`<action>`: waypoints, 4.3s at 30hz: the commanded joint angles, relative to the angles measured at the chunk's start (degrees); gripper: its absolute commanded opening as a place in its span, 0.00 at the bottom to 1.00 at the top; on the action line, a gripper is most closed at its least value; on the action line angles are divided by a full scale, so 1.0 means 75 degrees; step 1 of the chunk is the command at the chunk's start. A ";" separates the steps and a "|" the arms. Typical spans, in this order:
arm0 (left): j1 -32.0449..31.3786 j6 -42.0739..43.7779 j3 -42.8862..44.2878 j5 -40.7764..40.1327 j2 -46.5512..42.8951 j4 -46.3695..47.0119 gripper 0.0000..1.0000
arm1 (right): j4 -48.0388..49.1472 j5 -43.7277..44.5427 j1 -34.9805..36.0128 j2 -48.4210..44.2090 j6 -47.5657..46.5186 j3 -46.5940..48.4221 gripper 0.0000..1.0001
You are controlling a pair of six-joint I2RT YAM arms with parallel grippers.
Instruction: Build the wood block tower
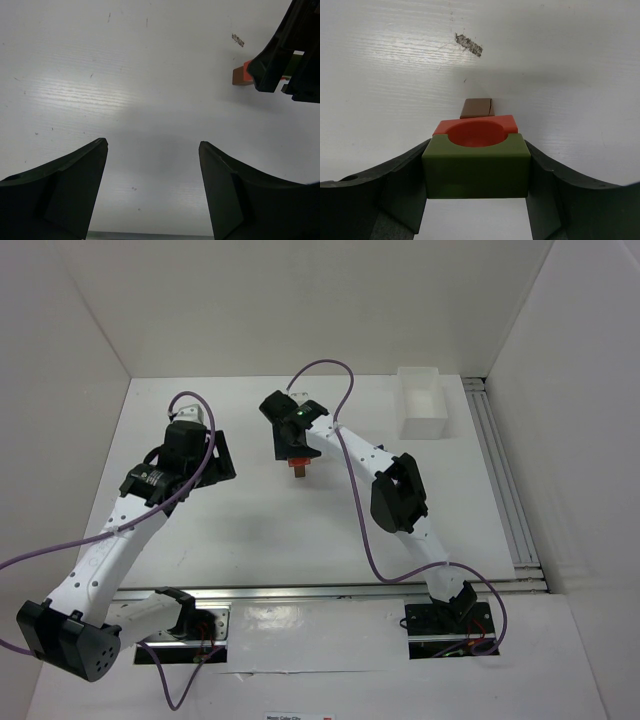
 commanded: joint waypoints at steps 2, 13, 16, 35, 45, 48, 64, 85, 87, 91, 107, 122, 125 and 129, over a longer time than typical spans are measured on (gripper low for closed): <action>0.0056 0.0085 -0.0012 -0.0072 -0.0019 0.0240 0.86 | -0.0099 0.0072 0.0074 0.0068 -0.0060 0.0291 0.71; 0.0056 0.0085 -0.0012 -0.0072 -0.0019 0.0240 0.86 | -0.0099 0.0072 0.0074 0.0068 -0.0060 0.0291 0.84; 0.0056 0.0085 -0.0012 -0.0072 -0.0019 0.0240 0.86 | -0.0099 0.0072 0.0074 0.0068 -0.0060 0.0291 0.99; 0.0056 0.0085 -0.0012 -0.0142 -0.0090 0.0170 0.86 | -0.0099 0.0212 0.0074 -0.0072 -0.0060 0.0291 0.91; 0.0056 0.0085 -0.0012 -0.0142 -0.0090 0.0170 0.86 | -0.0028 0.0212 0.0074 -0.0003 -0.0130 0.0431 0.79; 0.0056 0.0085 -0.0012 -0.0142 -0.0090 0.0170 0.86 | -0.0028 0.0212 0.0074 -0.0002 -0.0130 0.0431 0.75; 0.0056 0.0155 0.0058 -0.0072 -0.0019 0.0170 0.86 | -0.0028 0.0212 0.0074 -0.0002 -0.0201 0.0431 0.70; 0.0056 0.0155 0.0058 -0.0072 -0.0019 0.0170 0.86 | -0.0099 0.0212 0.0074 -0.0002 -0.0201 0.0362 1.00; 0.0056 0.0155 0.0058 -0.0072 -0.0090 0.0170 0.86 | -0.0099 0.0212 0.0074 -0.0072 -0.0201 0.0361 1.00; 0.0056 0.0155 0.0058 -0.0142 -0.0090 0.0170 0.86 | -0.0099 0.0212 0.0074 -0.0212 -0.0201 0.0361 1.00; 0.0056 0.0085 0.0128 -0.0072 -0.0159 0.0100 0.86 | -0.0028 0.0364 0.0144 -0.0868 -0.0505 0.0840 1.00; 0.0056 0.0085 0.0199 -0.0295 -0.0312 -0.0135 0.86 | 0.1901 0.2078 -0.1060 -0.5132 -0.0412 -0.3859 0.96; 0.0056 0.0085 0.0199 -0.0295 -0.0312 -0.0135 0.86 | 0.2431 0.0393 -0.2020 -0.5860 -0.0528 -0.5351 0.89; 0.0056 0.0085 0.0199 -0.0201 -0.0312 -0.0135 0.86 | 0.2866 -0.0784 -0.1674 -0.5780 -0.0857 -0.6154 0.48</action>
